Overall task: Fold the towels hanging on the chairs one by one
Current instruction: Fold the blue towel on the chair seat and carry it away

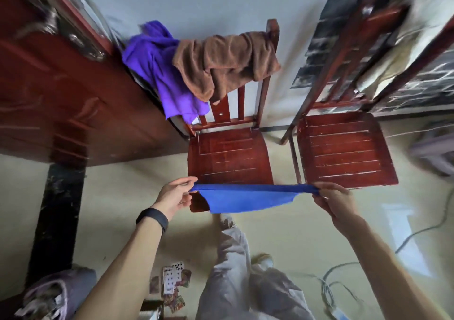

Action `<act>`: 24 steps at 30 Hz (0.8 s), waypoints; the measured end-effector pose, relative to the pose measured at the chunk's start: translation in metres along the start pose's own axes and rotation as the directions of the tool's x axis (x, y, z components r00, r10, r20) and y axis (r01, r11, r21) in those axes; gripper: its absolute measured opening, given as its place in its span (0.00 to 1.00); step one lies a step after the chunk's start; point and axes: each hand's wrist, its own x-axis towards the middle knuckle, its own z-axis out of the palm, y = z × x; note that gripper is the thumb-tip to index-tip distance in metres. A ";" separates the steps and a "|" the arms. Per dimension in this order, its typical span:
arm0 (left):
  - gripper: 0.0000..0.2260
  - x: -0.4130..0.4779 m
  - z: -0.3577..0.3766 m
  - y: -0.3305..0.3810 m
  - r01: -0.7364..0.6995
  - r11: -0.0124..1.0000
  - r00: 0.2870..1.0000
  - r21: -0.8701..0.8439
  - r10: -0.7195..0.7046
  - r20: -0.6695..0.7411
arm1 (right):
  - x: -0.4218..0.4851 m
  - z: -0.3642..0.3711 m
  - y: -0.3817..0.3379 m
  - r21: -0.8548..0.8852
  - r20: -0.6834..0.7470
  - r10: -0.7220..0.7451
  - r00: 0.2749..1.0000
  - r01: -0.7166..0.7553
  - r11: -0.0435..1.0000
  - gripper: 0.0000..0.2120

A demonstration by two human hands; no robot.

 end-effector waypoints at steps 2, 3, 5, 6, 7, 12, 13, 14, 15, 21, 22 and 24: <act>0.06 -0.021 -0.002 0.007 -0.019 0.999 0.999 0.044 0.017 0.050 | -0.021 -0.018 -0.003 -0.121 0.007 -0.083 0.997 0.083 0.989 0.19; 0.07 -0.026 -0.003 0.009 -0.028 0.997 0.996 0.073 0.022 0.082 | -0.028 -0.023 -0.003 -0.209 0.020 -0.136 0.990 0.138 0.968 0.18; 0.10 -0.039 -0.003 0.012 -0.090 0.974 0.987 0.206 0.060 0.147 | -0.041 -0.034 -0.002 -0.416 0.075 -0.258 0.963 0.265 0.870 0.16; 0.11 -0.047 -0.003 0.012 -0.163 0.932 0.979 0.324 0.112 0.172 | -0.049 -0.039 -0.001 -0.512 0.104 -0.333 0.937 0.338 0.790 0.16; 0.10 -0.053 -0.003 0.013 -0.248 0.859 0.966 0.447 0.185 0.181 | -0.055 -0.044 0.000 -0.606 0.128 -0.415 0.901 0.403 0.686 0.14; 0.06 -0.071 -0.003 0.010 -0.467 0.383 0.805 0.797 0.557 0.204 | -0.067 -0.064 0.005 -0.724 0.257 -0.747 0.613 0.634 0.271 0.08; 0.05 -0.074 -0.005 0.010 -0.506 0.322 0.749 0.800 0.624 0.223 | -0.068 -0.068 0.004 -0.721 0.290 -0.768 0.571 0.658 0.217 0.08; 0.04 -0.077 -0.007 0.010 -0.544 0.277 0.696 0.792 0.676 0.241 | -0.069 -0.072 0.002 -0.710 0.331 -0.776 0.537 0.683 0.170 0.08; 0.04 -0.080 -0.011 0.010 -0.569 0.237 0.655 0.787 0.709 0.260 | -0.071 -0.074 0.000 -0.692 0.371 -0.781 0.503 0.710 0.129 0.08; 0.05 -0.106 -0.020 0.027 -0.554 -0.028 0.500 0.832 0.788 0.360 | -0.079 -0.081 -0.021 -0.679 0.387 -0.806 0.448 0.730 0.079 0.11; 0.05 -0.109 -0.021 0.031 -0.549 -0.038 0.491 0.835 0.794 0.359 | -0.080 -0.080 -0.025 -0.684 0.377 -0.811 0.447 0.725 0.081 0.12; 0.04 -0.110 -0.021 0.036 -0.541 -0.041 0.481 0.840 0.804 0.349 | -0.082 -0.079 -0.030 -0.683 0.378 -0.823 0.425 0.728 0.062 0.12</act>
